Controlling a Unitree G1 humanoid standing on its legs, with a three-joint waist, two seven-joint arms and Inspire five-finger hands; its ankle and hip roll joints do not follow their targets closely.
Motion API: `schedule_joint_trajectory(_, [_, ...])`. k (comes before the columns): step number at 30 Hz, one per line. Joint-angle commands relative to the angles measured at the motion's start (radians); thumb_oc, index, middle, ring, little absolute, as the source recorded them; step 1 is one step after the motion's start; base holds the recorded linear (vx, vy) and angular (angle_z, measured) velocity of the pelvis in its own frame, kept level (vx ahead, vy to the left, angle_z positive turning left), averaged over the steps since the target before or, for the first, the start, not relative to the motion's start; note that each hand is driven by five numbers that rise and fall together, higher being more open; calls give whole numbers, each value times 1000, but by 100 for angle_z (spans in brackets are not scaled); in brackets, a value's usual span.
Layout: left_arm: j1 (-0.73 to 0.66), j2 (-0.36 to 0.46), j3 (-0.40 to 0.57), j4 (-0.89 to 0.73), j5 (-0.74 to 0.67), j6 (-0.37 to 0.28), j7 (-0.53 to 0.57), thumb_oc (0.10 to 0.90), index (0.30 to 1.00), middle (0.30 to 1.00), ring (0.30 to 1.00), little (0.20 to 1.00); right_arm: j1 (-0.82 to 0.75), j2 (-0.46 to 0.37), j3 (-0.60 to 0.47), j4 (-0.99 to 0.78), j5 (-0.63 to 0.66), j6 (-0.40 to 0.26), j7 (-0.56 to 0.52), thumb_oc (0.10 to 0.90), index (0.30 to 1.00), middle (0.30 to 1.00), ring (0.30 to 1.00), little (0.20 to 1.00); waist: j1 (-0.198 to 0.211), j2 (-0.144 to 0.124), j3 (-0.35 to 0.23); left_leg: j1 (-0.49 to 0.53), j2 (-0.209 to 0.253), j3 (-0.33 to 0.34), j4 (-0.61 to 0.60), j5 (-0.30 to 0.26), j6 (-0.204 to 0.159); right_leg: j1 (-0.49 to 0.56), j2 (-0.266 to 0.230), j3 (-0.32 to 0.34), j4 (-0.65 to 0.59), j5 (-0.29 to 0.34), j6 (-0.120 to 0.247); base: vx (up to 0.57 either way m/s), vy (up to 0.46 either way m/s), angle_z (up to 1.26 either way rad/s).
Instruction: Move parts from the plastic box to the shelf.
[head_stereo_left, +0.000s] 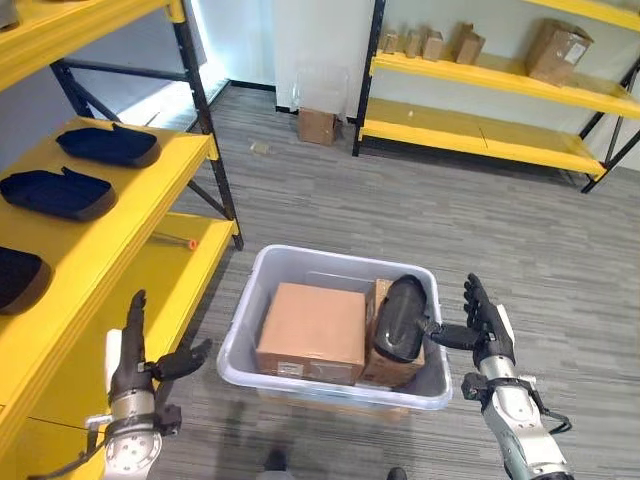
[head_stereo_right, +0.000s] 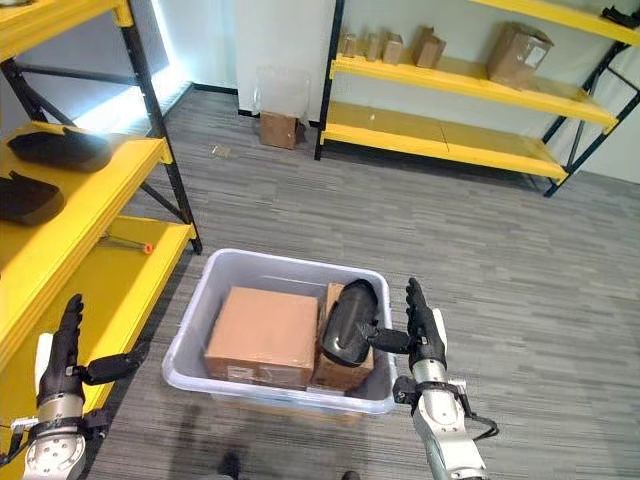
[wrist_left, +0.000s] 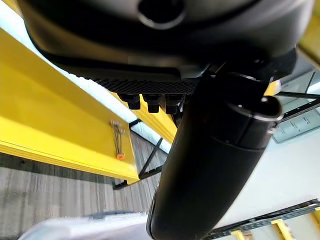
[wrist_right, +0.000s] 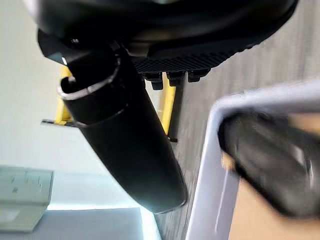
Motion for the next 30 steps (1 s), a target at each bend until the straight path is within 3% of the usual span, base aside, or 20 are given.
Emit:
schedule_joint_trajectory(1, [-130,60,42,-87,33,-141,54,900,1000,1000,1000,1000,-80,-82,-79,-138,-38,-84,-69,900,1000,1000,1000,1000,-49,-35,-54,21,29,90,-8,-62,9,-18,-38,-10,55,-60,-3,-71,-195,-9])
schedule_joint_trajectory(5, [-145,54,30,-75,35,-185,11,900,1000,1000,1000,1000,-52,-109,-128,-105,-48,-111,-80,900,1000,1000,1000,1000,-82,-34,-50,-6,83,113,-8,-16,-18,-10,-23,-1,42,-63,-23,-61,-116,-4])
schedule_joint_trajectory(7, [-140,71,32,-82,114,-178,23,900,1000,1000,1000,1000,-32,-125,-158,-91,-93,-132,-68,900,1000,1000,1000,1000,-97,-29,-50,-13,97,121,-8,-1,-28,-1,-19,6,30,-61,-28,-18,-44,-8])
schedule_joint_trajectory(15, [-175,116,25,-55,105,-160,-13,900,1000,1000,1000,1000,-27,-198,-212,-124,-183,-128,-66,900,1000,1000,1000,1000,-137,-19,-62,5,97,147,-8,-13,-34,7,-21,21,8,-48,-21,43,-17,-7])
schedule_joint_trajectory(16, [-191,131,21,-64,122,-145,-30,900,1000,1000,1000,1000,-30,-227,-244,-136,-251,-116,-87,900,1000,1000,1000,1000,-142,-24,-65,11,95,155,-8,-21,-31,7,-21,23,3,-45,-17,91,-102,-7])
schedule_joint_trajectory(19, [-208,158,2,-68,181,-142,-54,900,1000,1000,1000,1000,-63,-283,-255,-151,-339,-121,-96,900,1000,1000,1000,1000,-143,-31,-69,17,95,170,-8,-27,-31,4,-20,21,0,-44,-14,85,-146,2])
schedule_joint_trajectory(25, [-241,191,-28,-107,137,-121,-129,900,1000,1000,1000,1000,-140,-375,-240,-226,-430,-152,-23,900,1000,1000,1000,1000,-129,-33,-59,10,99,173,-8,-26,-30,-8,-7,22,3,-50,-20,35,-148,-7])
schedule_joint_trajectory(28, [-303,209,-63,-102,126,-136,-195,900,1000,1000,1000,1000,-231,-468,-163,-253,-612,-216,7,900,1000,1000,1000,1000,-114,-39,-41,-12,107,164,-8,-12,-30,-33,2,29,18,-54,-23,-27,-211,-3])
schedule_joint_trajectory(30, [-325,221,-80,-111,111,-136,-219,900,1000,1000,1000,1000,-282,-525,-126,-270,-597,-208,14,900,1000,1000,1000,1000,-109,-38,-29,-24,110,159,-8,-4,-30,-47,6,34,30,-57,-26,-31,-143,-1])
